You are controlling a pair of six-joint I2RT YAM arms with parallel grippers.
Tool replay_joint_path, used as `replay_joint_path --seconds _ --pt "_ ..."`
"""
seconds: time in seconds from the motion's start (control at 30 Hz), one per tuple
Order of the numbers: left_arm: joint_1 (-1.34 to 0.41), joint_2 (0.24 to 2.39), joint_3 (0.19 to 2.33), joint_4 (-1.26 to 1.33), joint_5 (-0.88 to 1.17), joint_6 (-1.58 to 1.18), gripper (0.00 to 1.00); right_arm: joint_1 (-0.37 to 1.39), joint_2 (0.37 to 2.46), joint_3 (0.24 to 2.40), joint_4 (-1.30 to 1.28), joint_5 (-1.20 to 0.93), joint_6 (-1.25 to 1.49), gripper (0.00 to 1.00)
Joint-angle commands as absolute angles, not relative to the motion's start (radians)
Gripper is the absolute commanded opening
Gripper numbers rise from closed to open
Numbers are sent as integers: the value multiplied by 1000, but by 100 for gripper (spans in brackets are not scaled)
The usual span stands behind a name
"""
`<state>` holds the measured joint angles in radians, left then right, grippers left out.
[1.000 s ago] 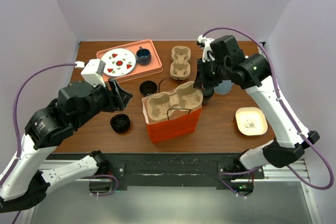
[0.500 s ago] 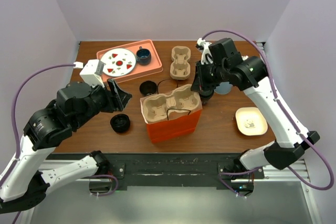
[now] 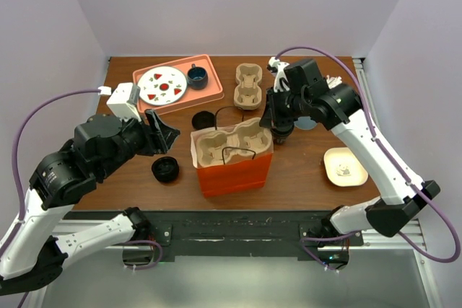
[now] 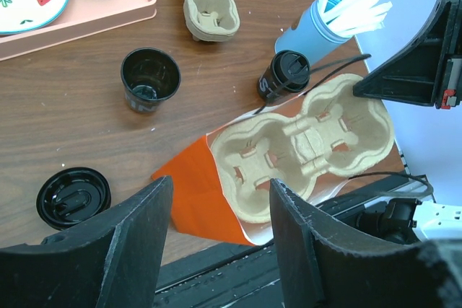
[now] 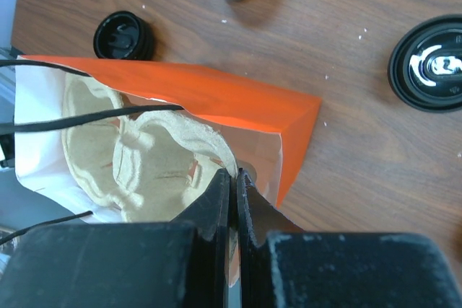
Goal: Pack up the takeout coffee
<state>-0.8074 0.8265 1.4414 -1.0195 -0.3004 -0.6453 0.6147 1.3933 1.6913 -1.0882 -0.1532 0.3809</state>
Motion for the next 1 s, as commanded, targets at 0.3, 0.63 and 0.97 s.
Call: replay_joint_path --seconds 0.3,0.63,0.97 --pt "-810 818 1443 -1025 -330 -652 61 614 1341 1651 -988 -129 382 39" --pt "-810 834 1436 -1037 -327 -637 62 612 1370 1824 -1072 -49 362 51" --pt "-811 868 1321 -988 -212 -715 61 615 1378 1758 -1189 -32 318 47"
